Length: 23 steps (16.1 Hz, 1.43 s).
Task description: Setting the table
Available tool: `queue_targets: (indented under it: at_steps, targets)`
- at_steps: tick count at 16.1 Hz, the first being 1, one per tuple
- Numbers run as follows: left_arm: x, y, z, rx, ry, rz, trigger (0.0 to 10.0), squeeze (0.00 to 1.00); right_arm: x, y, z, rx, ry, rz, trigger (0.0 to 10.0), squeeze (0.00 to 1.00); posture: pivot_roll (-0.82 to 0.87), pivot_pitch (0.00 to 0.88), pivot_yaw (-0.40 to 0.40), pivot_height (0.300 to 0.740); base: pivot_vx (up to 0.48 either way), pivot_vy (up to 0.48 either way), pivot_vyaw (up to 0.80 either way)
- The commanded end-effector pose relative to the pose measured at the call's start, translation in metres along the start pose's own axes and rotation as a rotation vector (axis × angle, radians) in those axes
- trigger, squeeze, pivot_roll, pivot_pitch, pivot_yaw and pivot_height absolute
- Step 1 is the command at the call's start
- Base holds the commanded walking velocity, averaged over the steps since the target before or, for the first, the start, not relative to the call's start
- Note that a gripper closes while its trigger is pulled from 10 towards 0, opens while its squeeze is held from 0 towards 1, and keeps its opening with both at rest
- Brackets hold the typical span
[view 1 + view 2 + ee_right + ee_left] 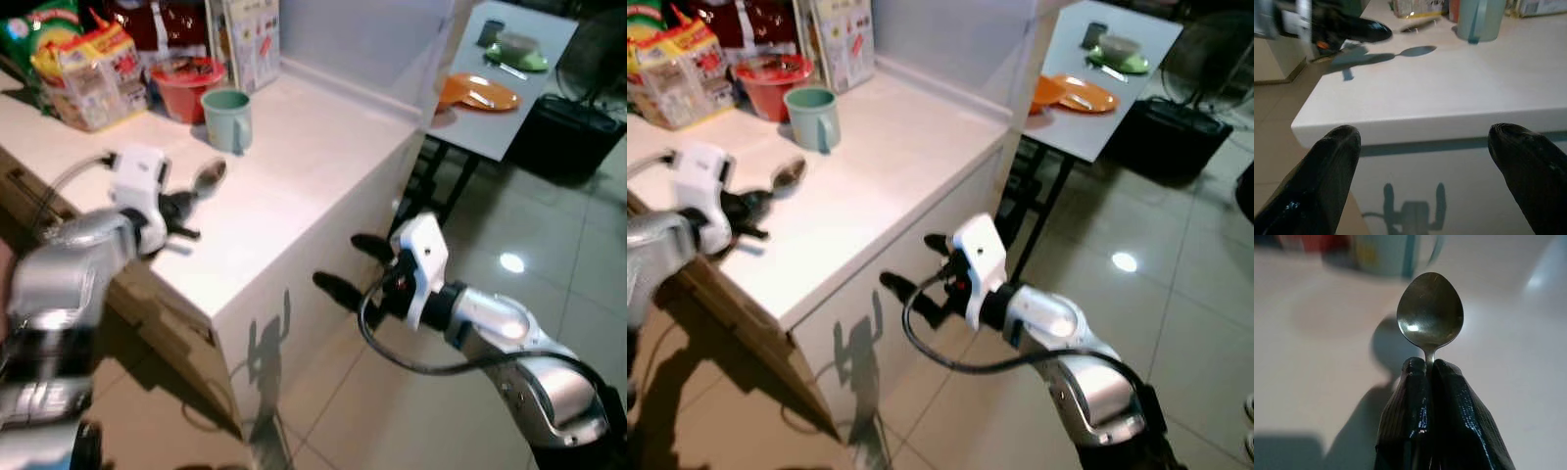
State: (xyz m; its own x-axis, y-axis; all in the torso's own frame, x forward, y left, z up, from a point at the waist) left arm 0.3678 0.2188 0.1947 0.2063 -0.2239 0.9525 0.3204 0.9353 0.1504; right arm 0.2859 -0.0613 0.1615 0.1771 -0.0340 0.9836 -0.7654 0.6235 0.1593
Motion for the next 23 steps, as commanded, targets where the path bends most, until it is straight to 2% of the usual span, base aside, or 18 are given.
queue_targets:
  at_steps: [1, 2, 3, 4, 5, 6, 9, 10, 14, 19, 23]
  targets:
    - [0.02, -0.004, 0.015, -0.001, -0.086, 0.011, 0.0, 0.0, 0.01, -0.005, 0.006, -0.039, -0.036, 0.001, 10.0, 0.0, 0.07, 0.0, -0.045, 0.74, 0.0, 0.0, 0.0]
    - [0.032, -0.016, 0.031, -0.026, -0.184, 0.023, 0.0, 0.0, 0.015, -0.008, 0.009, -0.067, -0.062, -0.013, 10.0, 0.0, 0.08, 0.0, -0.05, 0.74, 0.0, 0.0, 0.0]
    - [0.035, -0.023, 0.037, -0.046, -0.224, 0.018, 0.0, 0.0, 0.016, -0.009, 0.01, -0.075, -0.071, -0.02, 10.0, 0.0, 0.08, 0.0, -0.056, 0.74, 0.0, 0.0, 0.0]
    - [0.034, -0.044, 0.053, -0.107, -0.31, 0.038, 0.0, 0.0, 0.018, -0.012, 0.013, -0.097, -0.093, -0.038, 10.0, 0.0, 0.1, 0.0, -0.069, 0.74, 0.0, 0.0, 0.0]
    - [0.029, -0.053, 0.059, -0.087, -0.342, 0.036, 0.5, 0.0, 0.02, -0.015, 0.014, -0.12, -0.118, -0.046, 10.0, 0.0, 0.1, 0.0, -0.074, 0.74, 0.0, 0.0, 0.0]
    - [0.025, -0.056, 0.061, -0.029, -0.352, 0.041, 10.0, 0.0, 0.024, -0.018, 0.014, -0.154, -0.152, -0.04, 10.0, 0.0, 0.1, 0.0, -0.077, 0.74, 0.0, 0.0, 0.0]
    - [0.018, -0.056, 0.055, 0.148, -0.368, 0.043, 10.0, 0.0, 0.035, -0.035, 0.019, -0.318, -0.23, -0.011, 10.0, 0.0, 0.06, 0.0, -0.07, 0.74, 0.0, 0.0, 0.0]
    - [0.018, -0.06, 0.05, 0.162, -0.366, 0.042, 10.0, 0.0, 0.041, -0.041, 0.024, -0.364, -0.256, 0.013, 10.0, 0.0, 0.06, 0.0, -0.069, 0.74, 0.0, 0.0, 0.0]
    - [0.019, -0.07, 0.036, 0.199, -0.368, 0.001, 10.0, 0.0, 0.044, -0.055, 0.029, -0.465, -0.296, 0.012, 10.0, 0.0, 0.06, 0.0, -0.066, 0.74, 0.0, -0.187, 0.0]
    - [0.015, -0.078, 0.022, 0.212, -0.344, -0.044, 10.0, 0.0, 0.043, -0.062, 0.027, -0.509, -0.3, 0.009, 10.0, 0.0, 0.07, 0.0, -0.073, 0.74, 0.0, -0.445, 0.18]
    - [0.016, -0.075, 0.019, 0.242, -0.336, -0.071, 10.0, 0.0, 0.042, -0.065, 0.026, -0.527, -0.302, 0.005, 10.0, 0.0, 0.07, 0.0, -0.069, 0.74, 0.0, -0.448, 0.53]
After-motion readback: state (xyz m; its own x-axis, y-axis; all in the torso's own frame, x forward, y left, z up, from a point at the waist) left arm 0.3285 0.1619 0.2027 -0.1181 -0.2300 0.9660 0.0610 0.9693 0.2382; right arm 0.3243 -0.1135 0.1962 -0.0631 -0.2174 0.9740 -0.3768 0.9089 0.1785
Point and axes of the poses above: a point about 5 cm out from each wrist's last joint towards the gripper, its own z axis pointing back from the gripper into the wrist, its own x axis along the axis of the wrist's last joint, y = z × x, the point moved 5 cm from there along -z, pointing out of the wrist towards the gripper, and after that the axes turned 6 degrees about -z, right-handed, at the moved point
